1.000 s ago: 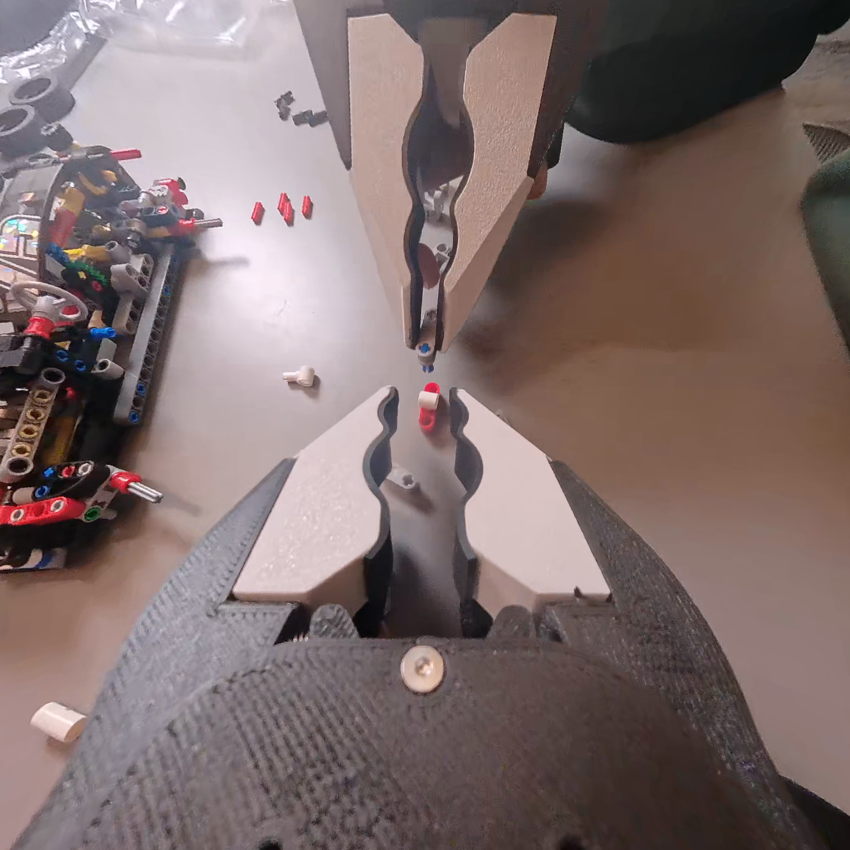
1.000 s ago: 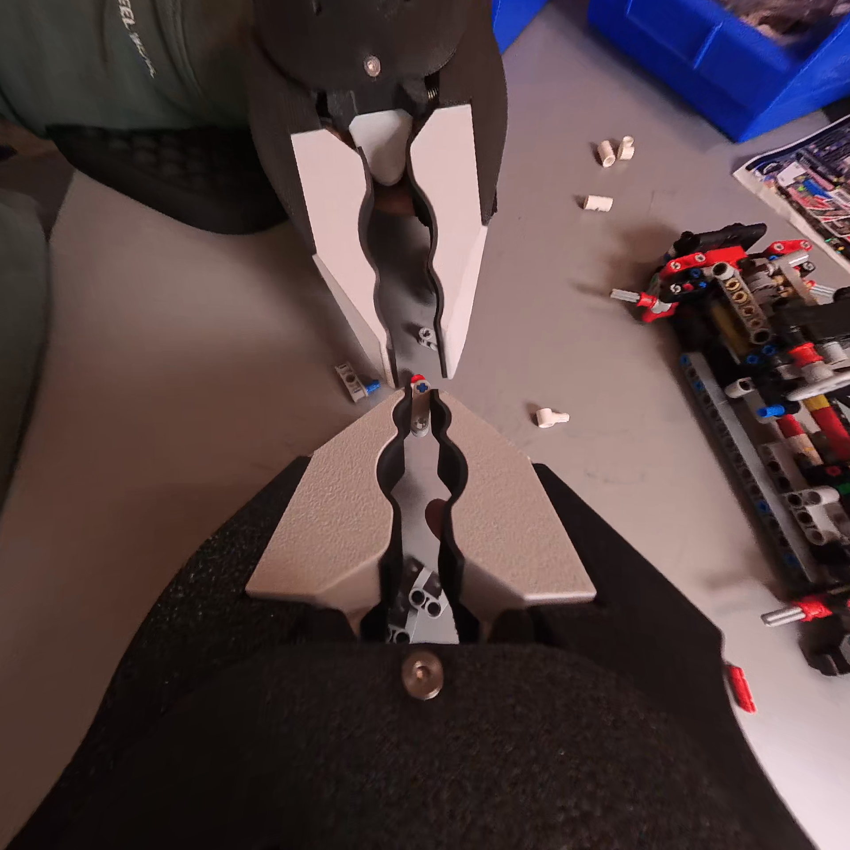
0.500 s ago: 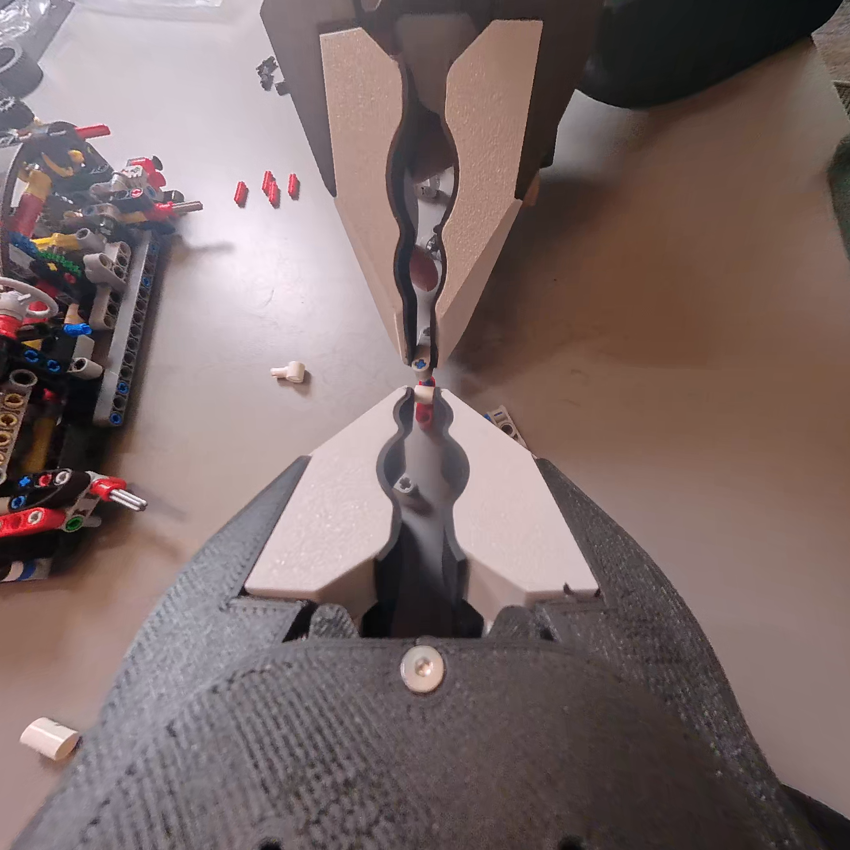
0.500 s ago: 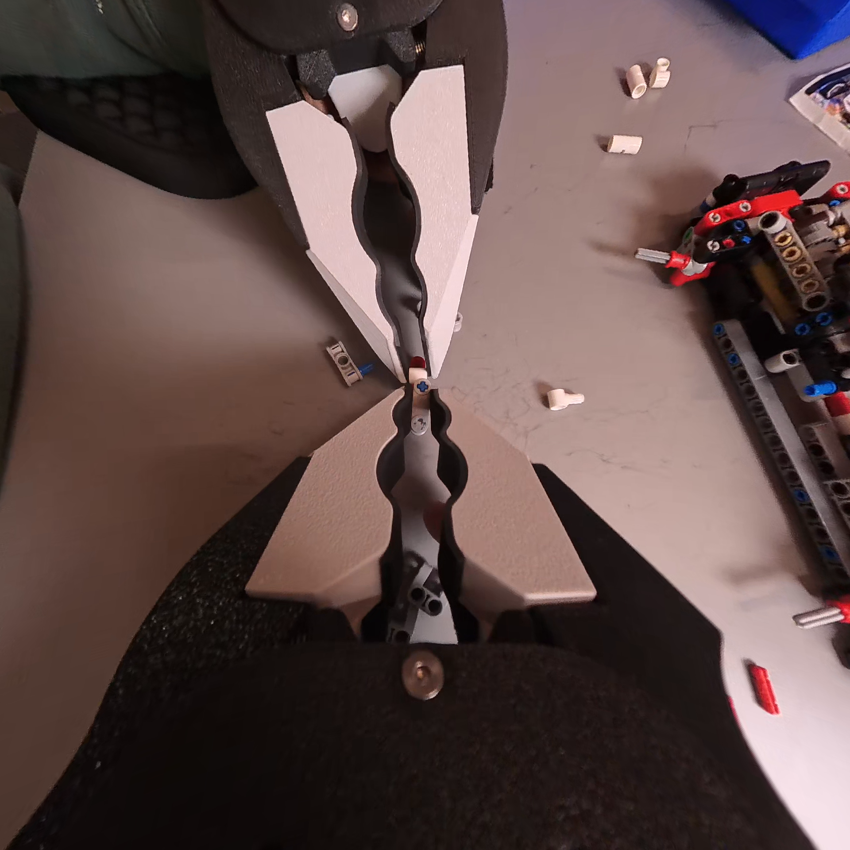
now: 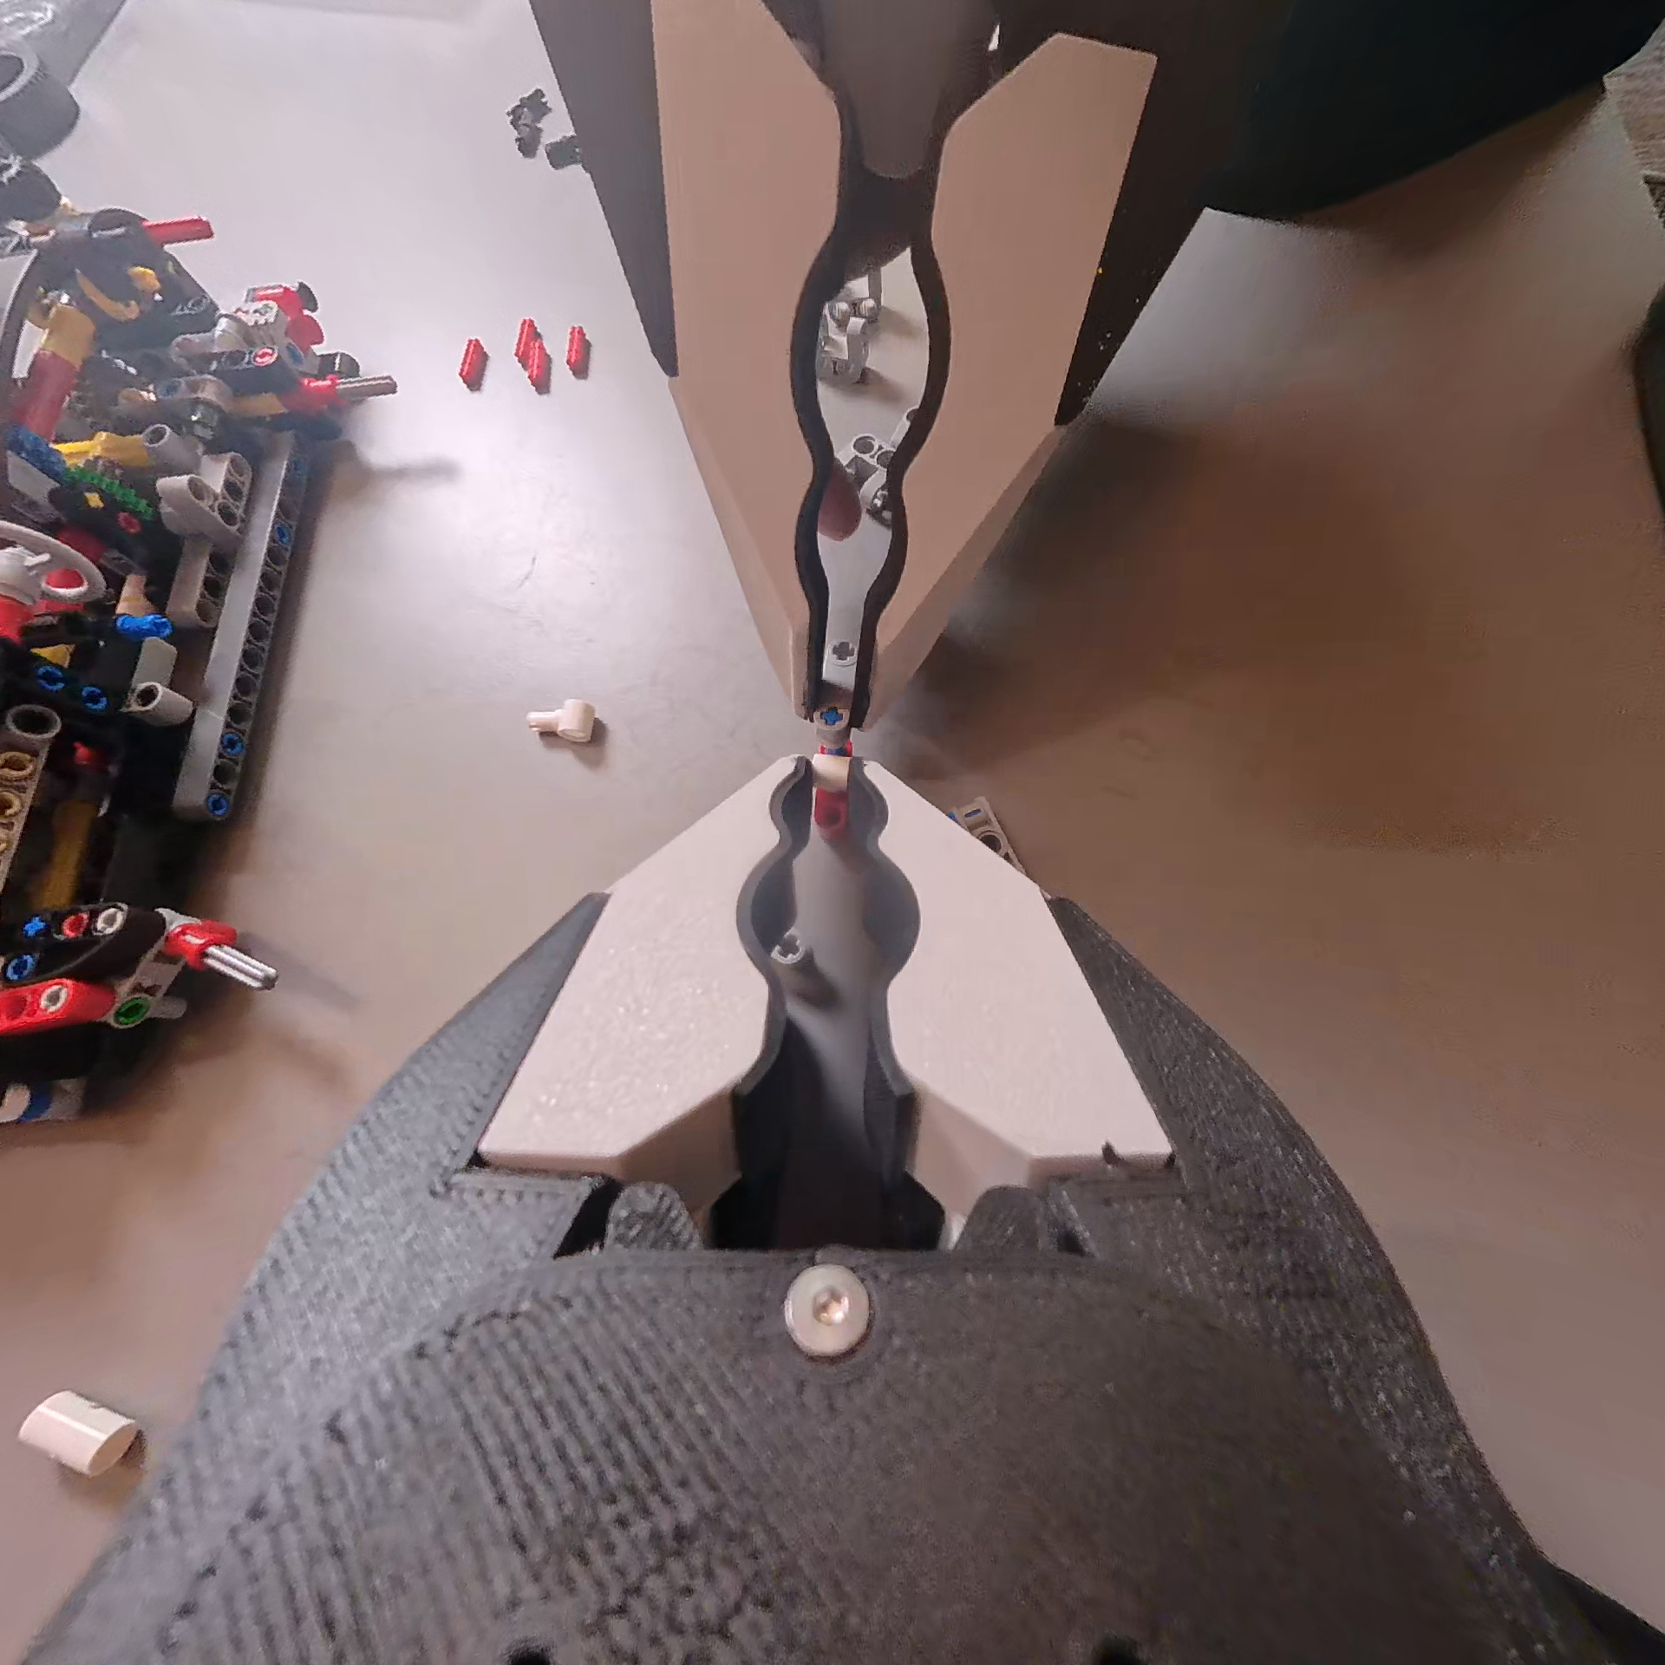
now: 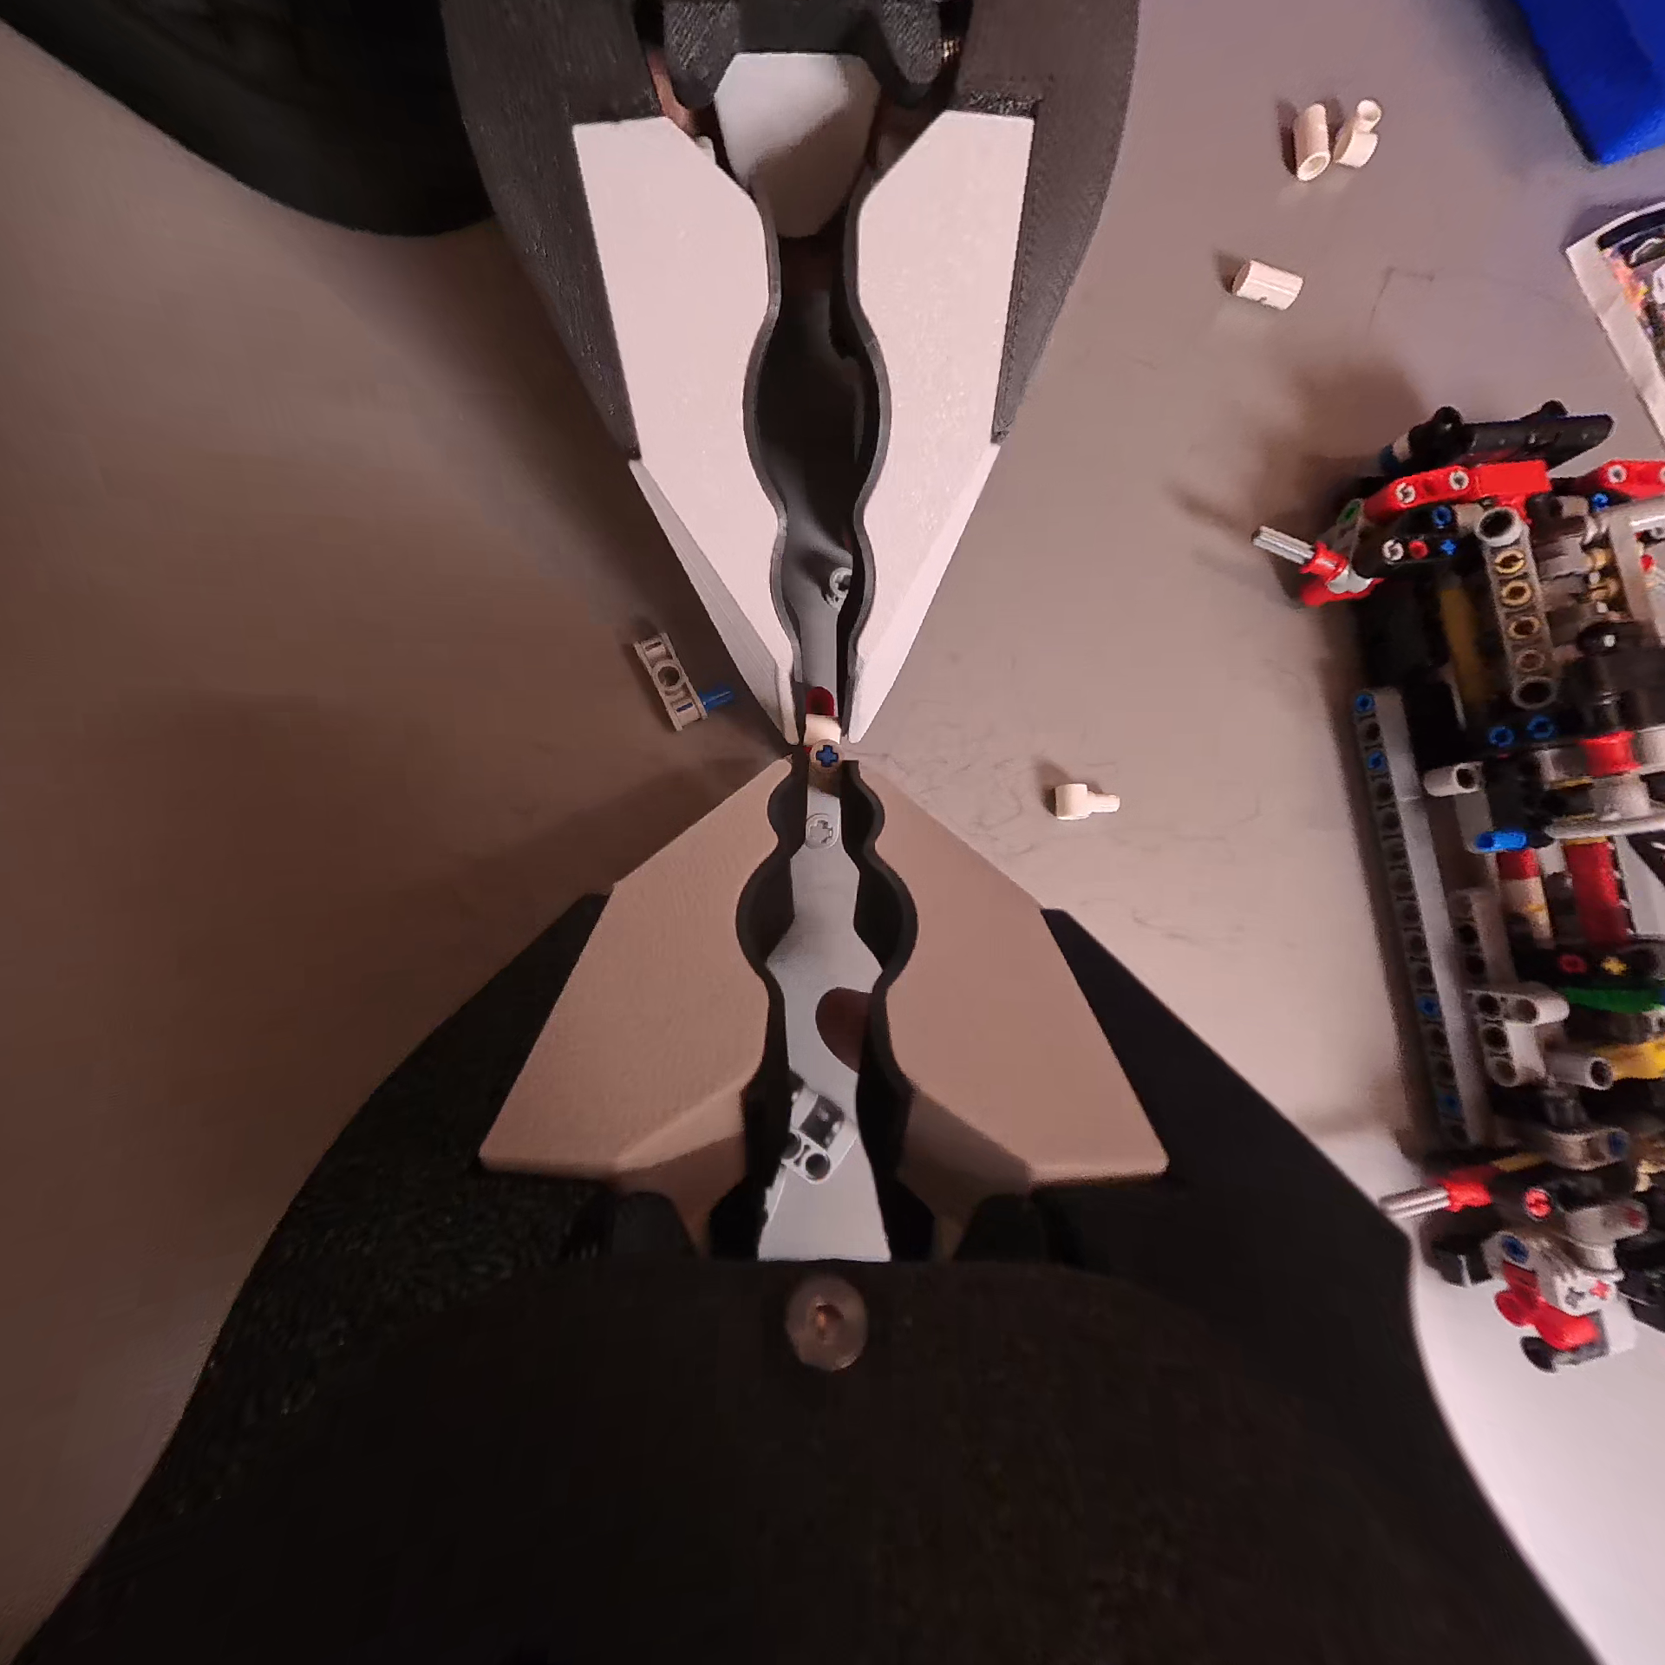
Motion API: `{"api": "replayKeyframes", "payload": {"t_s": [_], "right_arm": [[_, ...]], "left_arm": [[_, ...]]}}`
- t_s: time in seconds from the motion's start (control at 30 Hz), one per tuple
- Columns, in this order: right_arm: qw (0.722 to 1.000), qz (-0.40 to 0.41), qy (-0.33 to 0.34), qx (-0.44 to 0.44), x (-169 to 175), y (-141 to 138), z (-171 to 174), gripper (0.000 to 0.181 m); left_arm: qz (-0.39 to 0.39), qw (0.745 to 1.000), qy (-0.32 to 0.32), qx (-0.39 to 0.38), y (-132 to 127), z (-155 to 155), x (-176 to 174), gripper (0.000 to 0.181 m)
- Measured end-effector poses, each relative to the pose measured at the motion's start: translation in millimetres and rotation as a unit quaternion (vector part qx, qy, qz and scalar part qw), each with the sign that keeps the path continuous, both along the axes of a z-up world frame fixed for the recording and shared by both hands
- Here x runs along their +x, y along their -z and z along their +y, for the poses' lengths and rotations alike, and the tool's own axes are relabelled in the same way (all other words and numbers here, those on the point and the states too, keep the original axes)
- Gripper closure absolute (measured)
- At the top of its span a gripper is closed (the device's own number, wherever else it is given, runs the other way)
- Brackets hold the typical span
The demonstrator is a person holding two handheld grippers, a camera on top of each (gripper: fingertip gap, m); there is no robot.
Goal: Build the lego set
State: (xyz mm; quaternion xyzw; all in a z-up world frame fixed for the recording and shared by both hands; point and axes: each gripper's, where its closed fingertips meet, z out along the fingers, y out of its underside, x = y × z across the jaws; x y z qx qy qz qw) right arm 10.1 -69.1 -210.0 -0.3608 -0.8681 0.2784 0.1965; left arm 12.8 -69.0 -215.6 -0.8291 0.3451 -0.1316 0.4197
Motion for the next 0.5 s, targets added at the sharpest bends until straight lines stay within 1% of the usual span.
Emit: {"api": "replayKeyframes", "payload": {"t_s": [0.13,0.3,0.37,0.5], "right_arm": [[0.999,-0.027,-0.021,0.040,4.3,7.0,4.0,0.176],[0.996,-0.049,-0.041,0.060,3.8,5.8,5.1,0.176],[0.996,-0.056,-0.046,0.060,3.6,5.3,4.5,0.176],[0.996,-0.069,-0.035,0.038,3.7,5.0,3.9,0.176]], "left_arm": [[0.002,1.000,-0.005,-0.002,0.1,-0.1,-0.2,0.175],[0.004,1.000,-0.006,0.002,0.1,0.7,0.2,0.175],[0.004,1.000,-0.006,0.006,-0.2,0.6,0.3,0.175],[0.004,1.000,-0.005,0.014,-0.8,-0.2,0.9,0.175]]}}
